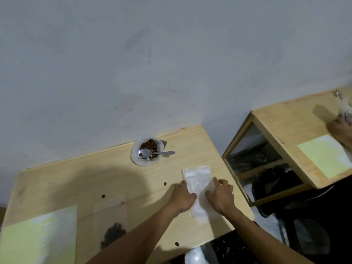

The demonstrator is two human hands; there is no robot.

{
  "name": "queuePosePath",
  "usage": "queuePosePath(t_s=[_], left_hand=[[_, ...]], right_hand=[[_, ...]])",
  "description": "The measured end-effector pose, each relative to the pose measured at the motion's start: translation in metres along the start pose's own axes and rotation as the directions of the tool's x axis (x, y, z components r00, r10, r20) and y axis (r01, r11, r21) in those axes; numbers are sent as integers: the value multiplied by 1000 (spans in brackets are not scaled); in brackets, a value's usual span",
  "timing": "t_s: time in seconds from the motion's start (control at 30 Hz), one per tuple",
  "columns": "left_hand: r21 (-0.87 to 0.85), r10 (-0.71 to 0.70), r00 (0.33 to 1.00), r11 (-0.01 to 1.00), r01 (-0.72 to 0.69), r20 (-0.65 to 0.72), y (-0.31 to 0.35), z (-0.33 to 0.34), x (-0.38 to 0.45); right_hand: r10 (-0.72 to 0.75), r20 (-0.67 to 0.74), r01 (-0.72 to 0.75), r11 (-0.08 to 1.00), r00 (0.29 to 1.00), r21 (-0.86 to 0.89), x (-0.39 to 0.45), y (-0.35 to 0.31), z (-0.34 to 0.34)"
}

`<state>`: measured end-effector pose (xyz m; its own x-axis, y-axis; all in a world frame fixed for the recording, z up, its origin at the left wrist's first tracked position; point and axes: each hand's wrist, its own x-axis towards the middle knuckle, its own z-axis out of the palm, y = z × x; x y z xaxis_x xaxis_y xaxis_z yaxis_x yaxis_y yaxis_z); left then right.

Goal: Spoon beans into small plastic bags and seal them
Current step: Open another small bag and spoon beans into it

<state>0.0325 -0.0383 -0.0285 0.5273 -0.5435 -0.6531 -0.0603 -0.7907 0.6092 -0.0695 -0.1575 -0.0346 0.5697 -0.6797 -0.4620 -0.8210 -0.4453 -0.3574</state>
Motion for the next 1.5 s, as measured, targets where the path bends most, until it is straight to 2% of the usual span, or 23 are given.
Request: queuePosePath(t_s=[0.07,0.13,0.2,0.23,0.3,0.4,0.5,0.63,0.7,0.77,0.8,0.83,0.87,0.93,0.97,1.03,1.13,1.5], left_hand=[[46,17,998,999,-15,-59,3,-1,-3],[-26,77,979,996,-83,-189,6,-7,-7],[-184,119,929,964,-192,-350,11,-21,-13],[-248,133,896,934,-256,-424,12,-29,-17],[-265,167,817,894,-362,-553,10,-49,-21],[-208,241,744,866,-455,-624,-1,-86,-28],[-108,298,728,884,-454,-617,-18,-128,-36],[-31,359,713,882,-470,-602,-28,-179,-55],[58,380,651,887,-458,-657,-30,-196,-64],[93,292,555,929,-359,-779,-31,-205,-69],[10,192,529,945,-327,-827,-30,-207,-72],[-151,71,554,926,-345,-830,-28,-208,-76],[-358,-38,624,846,-395,-780,-24,-210,-80],[-701,-150,793,584,-411,-590,-18,-213,-86],[-768,-153,832,500,-401,-534,-18,-215,-88],[-795,-141,844,445,-413,-518,-18,-217,-92],[-805,-108,853,406,-431,-511,-21,-220,-97],[-760,-36,843,456,-463,-536,-16,-221,-98]], right_hand=[[-31,-82,33,999,996,18,-2,0,0],[-76,-182,117,968,980,223,-4,-5,-4],[-127,-223,230,813,967,535,-8,-18,-13],[-167,-221,272,722,961,636,-9,-27,-20],[-259,-204,321,585,944,744,-13,-48,-32],[-377,-157,336,474,913,814,-20,-82,-46],[-449,-122,326,413,885,850,-22,-120,-58],[-598,-41,393,473,800,789,-19,-168,-68],[-642,-22,423,479,766,769,-22,-188,-66],[-642,-42,443,479,765,758,-24,-204,-60],[-645,-64,464,474,761,749,-25,-212,-56],[-656,-85,495,471,750,730,-27,-219,-52],[-672,-90,526,480,735,703,-28,-225,-49],[-732,-62,581,484,679,654,-33,-235,-46],[-760,-26,596,488,650,637,-38,-239,-46],[-783,51,585,505,620,634,-44,-244,-46],[-771,80,520,497,631,695,-45,-247,-47],[-685,281,196,531,673,825,-40,-248,-57]])
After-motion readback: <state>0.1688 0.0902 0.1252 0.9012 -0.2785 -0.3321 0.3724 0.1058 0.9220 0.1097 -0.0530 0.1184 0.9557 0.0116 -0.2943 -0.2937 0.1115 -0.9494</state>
